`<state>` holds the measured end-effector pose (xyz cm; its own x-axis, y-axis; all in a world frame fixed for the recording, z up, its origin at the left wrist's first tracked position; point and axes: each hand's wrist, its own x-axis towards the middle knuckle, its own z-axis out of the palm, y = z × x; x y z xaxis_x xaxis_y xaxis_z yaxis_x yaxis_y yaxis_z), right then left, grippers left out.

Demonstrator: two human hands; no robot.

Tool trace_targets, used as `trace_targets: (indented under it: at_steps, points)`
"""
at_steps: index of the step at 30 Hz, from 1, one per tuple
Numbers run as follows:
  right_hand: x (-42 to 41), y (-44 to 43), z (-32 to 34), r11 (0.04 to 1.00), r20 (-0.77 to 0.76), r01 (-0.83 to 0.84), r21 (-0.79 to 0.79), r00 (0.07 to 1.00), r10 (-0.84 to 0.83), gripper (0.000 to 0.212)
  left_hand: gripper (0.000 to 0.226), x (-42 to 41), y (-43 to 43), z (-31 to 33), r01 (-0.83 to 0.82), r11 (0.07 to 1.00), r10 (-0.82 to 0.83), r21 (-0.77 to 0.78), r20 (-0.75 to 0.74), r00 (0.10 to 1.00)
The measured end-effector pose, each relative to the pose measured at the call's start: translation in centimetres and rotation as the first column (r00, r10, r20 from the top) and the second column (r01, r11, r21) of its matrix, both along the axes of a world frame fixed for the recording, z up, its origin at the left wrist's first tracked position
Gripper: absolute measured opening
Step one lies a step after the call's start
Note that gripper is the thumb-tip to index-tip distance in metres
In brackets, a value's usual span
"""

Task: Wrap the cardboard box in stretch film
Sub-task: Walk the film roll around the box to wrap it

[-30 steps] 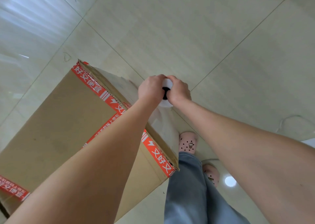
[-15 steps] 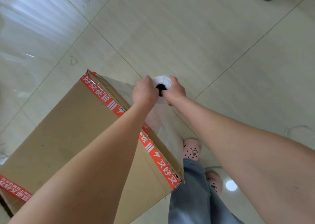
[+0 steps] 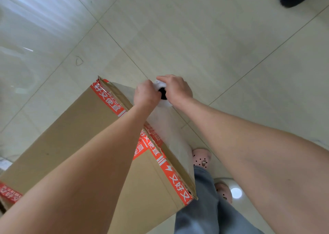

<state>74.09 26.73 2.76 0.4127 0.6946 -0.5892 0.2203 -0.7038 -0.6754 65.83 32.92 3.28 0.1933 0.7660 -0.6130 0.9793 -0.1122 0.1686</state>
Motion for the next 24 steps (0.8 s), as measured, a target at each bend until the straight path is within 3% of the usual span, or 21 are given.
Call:
trace_targets:
  at_steps: [3, 5, 8, 10, 12, 16, 20, 24]
  points:
    - [0.1, 1.2, 0.0, 1.0, 0.006, 0.012, 0.016, 1.0, -0.012, 0.053, 0.026, -0.9, 1.8, 0.4, -0.077, 0.997, 0.077, -0.01, 0.0, 0.997]
    - [0.3, 1.3, -0.4, 0.99, -0.091, 0.061, -0.125, 0.993, -0.073, 0.065, 0.026, -1.1, 1.9, 0.5, -0.032, 0.999, 0.032, 0.016, -0.023, 0.999]
    - [-0.2, 0.9, -0.9, 0.954, -0.309, 0.128, -0.27, 0.927, -0.212, 0.052, 0.035, -0.3, 1.5, 0.6, 0.093, 0.994, -0.094, 0.052, 0.008, 0.996]
    - [-0.7, 0.9, -1.2, 0.953, -0.323, 0.152, -0.261, 0.917, -0.235, 0.055, 0.05, 0.6, 1.4, 0.4, 0.185, 0.982, -0.187, 0.046, 0.049, 0.981]
    - [-1.0, 0.9, -1.5, 0.96, -0.304, 0.148, -0.238, 0.927, -0.218, 0.062, 0.054, 1.2, 1.6, 0.0, 0.274, 0.961, -0.275, 0.031, 0.035, 0.961]
    - [-0.5, 1.6, -1.6, 0.985, -0.213, 0.117, -0.129, 0.967, -0.143, 0.054, 0.039, 1.3, 2.0, 0.0, 0.316, 0.948, -0.315, 0.035, -0.032, 0.949]
    - [0.3, 2.9, -1.3, 0.995, -0.058, -0.075, -0.062, 0.996, 0.071, 0.052, 0.028, 0.8, 2.7, 0.4, 0.165, 0.982, -0.164, 0.091, -0.019, 0.986]
    - [1.3, 4.7, -0.7, 0.966, 0.105, -0.253, 0.047, 0.963, 0.247, 0.043, 0.021, 0.6, 3.6, 0.4, 0.002, 0.99, -0.005, 0.138, 0.021, 1.0]
